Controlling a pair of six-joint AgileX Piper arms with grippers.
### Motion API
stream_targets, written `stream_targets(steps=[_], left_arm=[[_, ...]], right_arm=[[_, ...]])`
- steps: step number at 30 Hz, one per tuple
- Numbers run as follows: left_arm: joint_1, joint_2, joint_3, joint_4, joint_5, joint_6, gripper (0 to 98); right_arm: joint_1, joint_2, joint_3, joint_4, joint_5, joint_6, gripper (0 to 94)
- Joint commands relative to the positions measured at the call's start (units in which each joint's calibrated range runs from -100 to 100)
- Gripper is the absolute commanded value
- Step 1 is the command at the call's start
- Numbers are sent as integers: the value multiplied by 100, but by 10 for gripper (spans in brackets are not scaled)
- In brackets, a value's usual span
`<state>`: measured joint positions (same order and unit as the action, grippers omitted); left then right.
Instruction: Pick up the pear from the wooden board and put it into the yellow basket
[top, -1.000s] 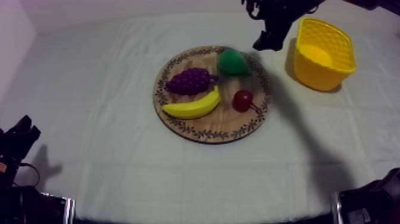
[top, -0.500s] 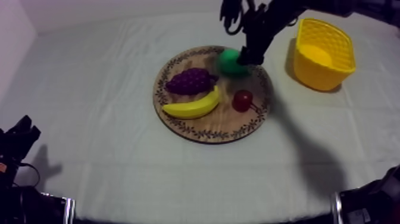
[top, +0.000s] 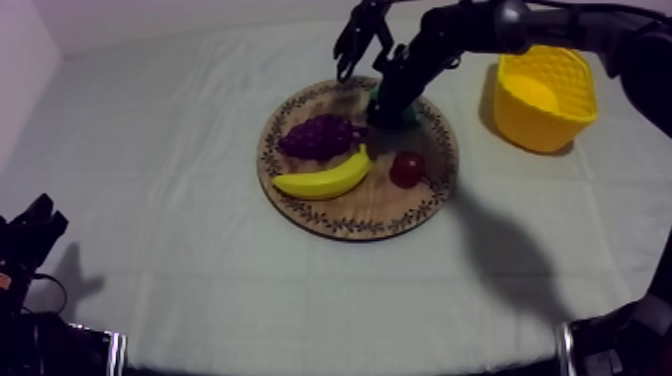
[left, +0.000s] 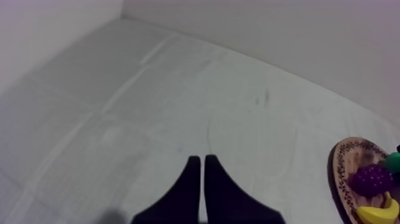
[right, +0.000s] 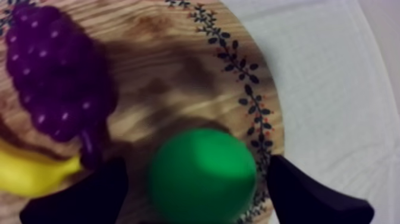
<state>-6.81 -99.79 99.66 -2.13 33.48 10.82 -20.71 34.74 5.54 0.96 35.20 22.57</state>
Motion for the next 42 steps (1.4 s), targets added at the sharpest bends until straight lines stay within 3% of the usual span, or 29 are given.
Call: stream_targets(steps=[1,9,16,23,31,36,42], left_arm=[[-3,-4,0,1,-1,1,1],[-3,-4,0,1,-1,0,1],[-3,-4,0,1,-1,0,1],[-3,-4,0,1,-1,0,1],[-3,-4,0,1,-1,0,1],[-3,-4,0,1,-1,0,1],[-3,-4,0,1,-1,0,1]], right_arm=[[-5,164,-95,99,-49,-127,676],[-44,463,-132,394,-376,-425,526],[-4,123,230,362,-561,-432,452],[283,-1232,1096,-110,-535,199,450],[1084,-3174,1475,-718,512,1075,461],[1728,-3862,1257,-857,1213,1224,466],[2273,-3927,1066,-764,1402,1019,477]])
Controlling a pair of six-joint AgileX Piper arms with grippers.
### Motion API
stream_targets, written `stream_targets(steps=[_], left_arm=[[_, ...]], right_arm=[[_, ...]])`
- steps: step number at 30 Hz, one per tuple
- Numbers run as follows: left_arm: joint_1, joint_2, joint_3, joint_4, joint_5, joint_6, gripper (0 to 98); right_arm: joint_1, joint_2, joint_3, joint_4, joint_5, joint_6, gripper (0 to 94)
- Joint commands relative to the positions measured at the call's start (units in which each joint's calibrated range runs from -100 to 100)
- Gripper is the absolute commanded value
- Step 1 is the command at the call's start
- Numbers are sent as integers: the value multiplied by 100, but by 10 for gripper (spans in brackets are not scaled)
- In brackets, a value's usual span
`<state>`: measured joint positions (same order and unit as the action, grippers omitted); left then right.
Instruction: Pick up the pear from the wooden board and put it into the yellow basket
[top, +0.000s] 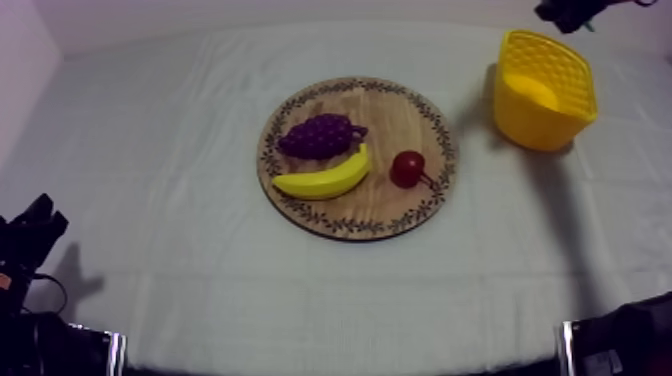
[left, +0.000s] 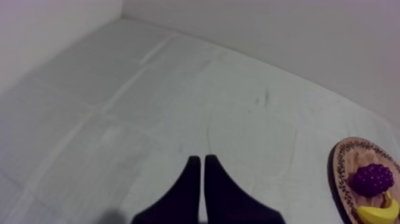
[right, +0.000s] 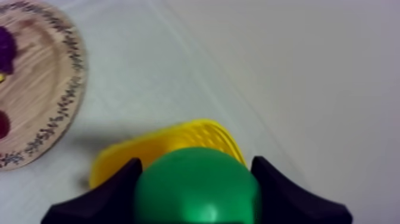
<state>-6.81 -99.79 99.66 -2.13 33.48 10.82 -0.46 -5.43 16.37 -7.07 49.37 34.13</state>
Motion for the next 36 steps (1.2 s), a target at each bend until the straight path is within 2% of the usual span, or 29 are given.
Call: stream_targets(steps=[1,12,30,36], left_arm=[[-3,-4,0,1,-1,0,1],[-3,-4,0,1,-1,1,1],[-3,-4,0,1,-1,0,1],[-3,-4,0,1,-1,0,1]], right_arm=[[302,144,-28,68,-25,-193,479],[324,997,607,448,-705,-690,486],[354,2966,264,806,-1625,-987,500],[349,3373,-42,879,-1718,-1066,582]])
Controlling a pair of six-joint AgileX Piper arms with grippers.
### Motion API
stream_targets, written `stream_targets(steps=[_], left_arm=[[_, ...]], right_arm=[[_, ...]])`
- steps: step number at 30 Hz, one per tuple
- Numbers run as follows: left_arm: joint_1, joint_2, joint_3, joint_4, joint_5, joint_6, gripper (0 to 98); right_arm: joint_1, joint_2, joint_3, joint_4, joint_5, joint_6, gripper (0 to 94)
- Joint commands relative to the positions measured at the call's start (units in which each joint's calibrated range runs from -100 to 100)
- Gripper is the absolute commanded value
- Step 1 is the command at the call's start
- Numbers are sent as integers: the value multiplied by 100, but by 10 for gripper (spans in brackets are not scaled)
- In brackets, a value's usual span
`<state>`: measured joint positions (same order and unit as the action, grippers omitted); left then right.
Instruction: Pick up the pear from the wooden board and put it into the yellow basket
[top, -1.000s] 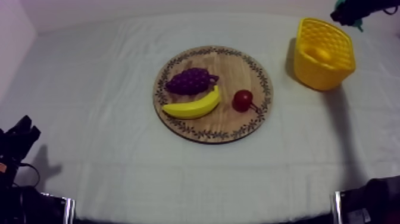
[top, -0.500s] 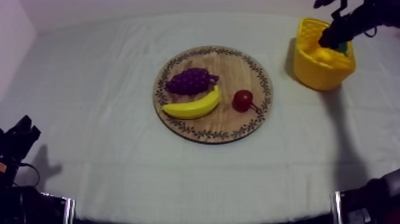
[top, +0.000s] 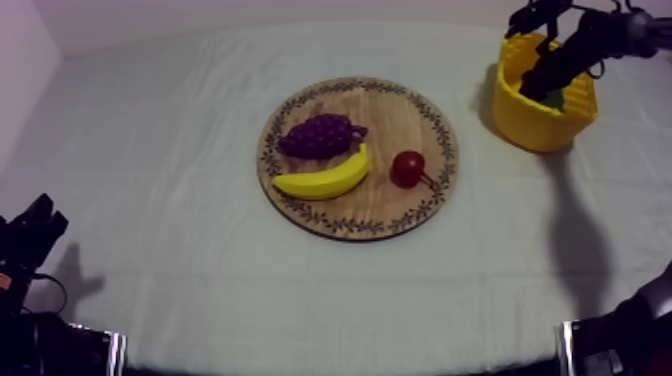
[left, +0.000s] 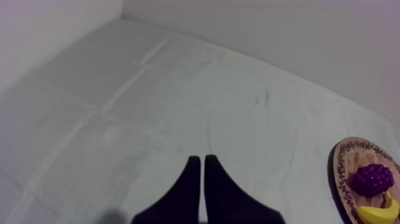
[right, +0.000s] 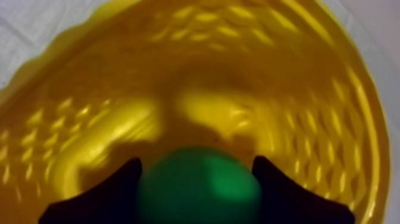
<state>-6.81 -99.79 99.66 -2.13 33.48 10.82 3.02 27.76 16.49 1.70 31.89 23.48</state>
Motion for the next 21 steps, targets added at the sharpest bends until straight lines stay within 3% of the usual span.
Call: stream_targets(steps=[1,7,9,12,14,17,21], left_arm=[[-3,-4,0,1,-1,0,1],[-3,-4,0,1,-1,1,1],[-3,-4,0,1,-1,0,1],[-3,-4,0,1,-1,2,1],[-3,-4,0,1,-1,1,1],[-3,-4,0,1,-1,0,1],[-3,-4,0,1,-1,0,1]], right_arm=[[11,84,-101,-11,39,9,608],[64,-27,-127,-179,71,192,680],[76,-201,12,-262,58,271,594],[89,-623,379,-353,-27,304,289],[99,-997,694,-419,-85,291,145],[112,-1653,1188,-615,-43,382,55],[123,-2634,1955,-737,-57,235,19]])
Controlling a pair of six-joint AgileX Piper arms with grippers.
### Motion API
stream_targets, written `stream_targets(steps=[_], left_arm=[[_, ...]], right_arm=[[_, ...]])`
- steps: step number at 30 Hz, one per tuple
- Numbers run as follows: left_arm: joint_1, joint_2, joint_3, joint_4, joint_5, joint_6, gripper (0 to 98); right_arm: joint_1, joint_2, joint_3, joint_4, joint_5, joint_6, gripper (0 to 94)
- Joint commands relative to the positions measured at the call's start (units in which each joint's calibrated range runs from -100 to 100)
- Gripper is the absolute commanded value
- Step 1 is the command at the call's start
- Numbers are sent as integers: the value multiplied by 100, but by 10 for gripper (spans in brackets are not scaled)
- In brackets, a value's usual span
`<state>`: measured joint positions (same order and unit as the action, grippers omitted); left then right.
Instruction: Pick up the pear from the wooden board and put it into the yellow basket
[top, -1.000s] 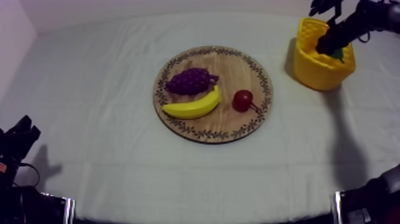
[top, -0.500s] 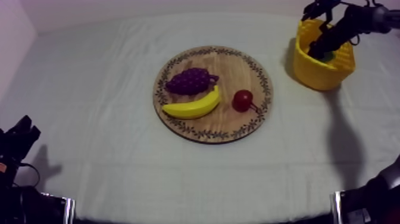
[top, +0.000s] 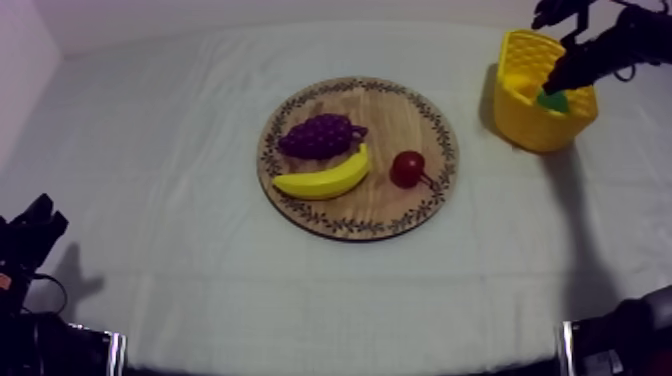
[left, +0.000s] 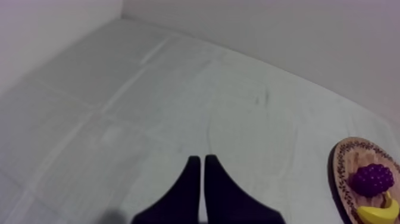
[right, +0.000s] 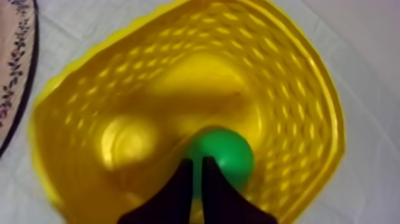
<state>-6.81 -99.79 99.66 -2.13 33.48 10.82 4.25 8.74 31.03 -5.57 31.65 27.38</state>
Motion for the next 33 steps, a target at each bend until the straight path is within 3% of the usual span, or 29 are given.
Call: stream_targets(steps=[1,8,19,27,33], left_arm=[[-3,-4,0,1,-1,0,1],[-3,-4,0,1,-1,4,1],[-3,-4,0,1,-1,3,1],[-3,-4,0,1,-1,4,1],[-3,-4,0,1,-1,0,1]], right_arm=[[1,-996,715,-16,-60,-223,15],[-25,-2955,2486,-185,-425,-561,8],[-175,-6169,5292,-661,-842,-712,7],[-409,-8457,6368,-67,70,-1552,6],[-422,-9559,6608,49,884,-1942,6]])
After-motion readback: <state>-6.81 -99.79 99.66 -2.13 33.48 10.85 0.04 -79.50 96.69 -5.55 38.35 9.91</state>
